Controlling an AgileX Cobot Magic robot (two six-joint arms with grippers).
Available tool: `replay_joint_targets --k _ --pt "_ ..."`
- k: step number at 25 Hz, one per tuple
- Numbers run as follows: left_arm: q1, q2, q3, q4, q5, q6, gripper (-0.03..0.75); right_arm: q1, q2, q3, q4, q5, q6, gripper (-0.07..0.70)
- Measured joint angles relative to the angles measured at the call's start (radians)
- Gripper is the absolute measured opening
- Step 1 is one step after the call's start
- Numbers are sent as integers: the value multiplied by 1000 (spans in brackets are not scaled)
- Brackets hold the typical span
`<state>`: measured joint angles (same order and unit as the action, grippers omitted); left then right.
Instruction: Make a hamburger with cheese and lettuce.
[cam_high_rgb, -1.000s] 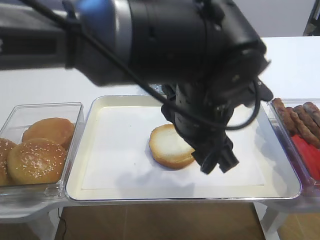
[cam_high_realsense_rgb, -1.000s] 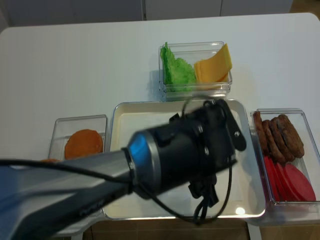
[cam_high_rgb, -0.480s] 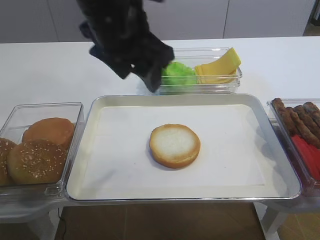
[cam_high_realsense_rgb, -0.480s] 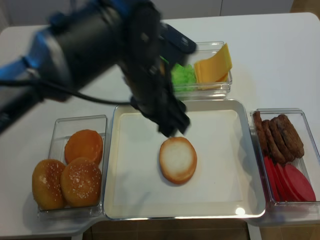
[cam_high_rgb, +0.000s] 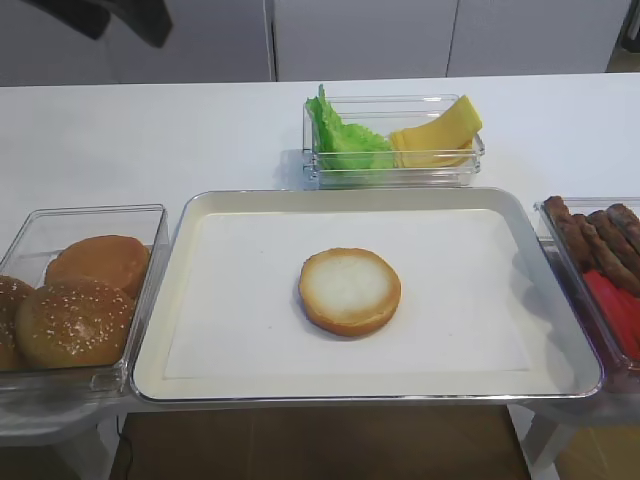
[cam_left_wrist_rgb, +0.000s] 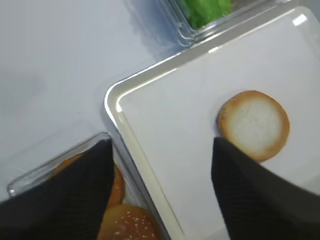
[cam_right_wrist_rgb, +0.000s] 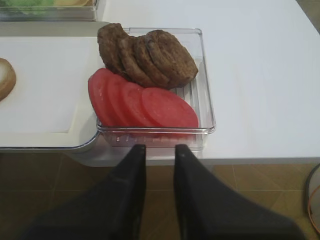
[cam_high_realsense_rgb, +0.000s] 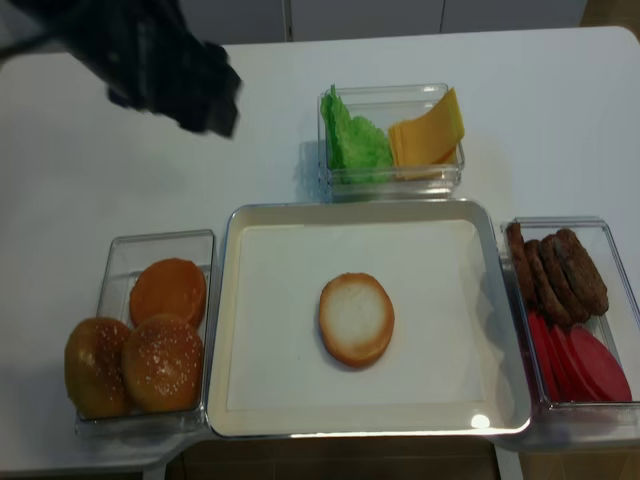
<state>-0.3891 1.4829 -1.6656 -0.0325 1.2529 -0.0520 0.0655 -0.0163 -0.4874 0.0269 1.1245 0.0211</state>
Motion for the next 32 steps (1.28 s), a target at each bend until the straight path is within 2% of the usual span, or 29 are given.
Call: replay_joint_targets --k 6,14,21,27,32 --pt "129 -117 47 -2 3 12 447 0 0 0 0 0 0 153" --pt "276 -327 256 -2 6 25 446 0 0 0 0 0 0 153" --pt "294 -600 505 6 -1 8 446 0 0 0 0 0 0 153" --pt "294 -902 717 6 -1 -8 445 0 0 0 0 0 0 153" --pt "294 -1153 838 6 6 -41 444 0 0 0 0 0 2 153"
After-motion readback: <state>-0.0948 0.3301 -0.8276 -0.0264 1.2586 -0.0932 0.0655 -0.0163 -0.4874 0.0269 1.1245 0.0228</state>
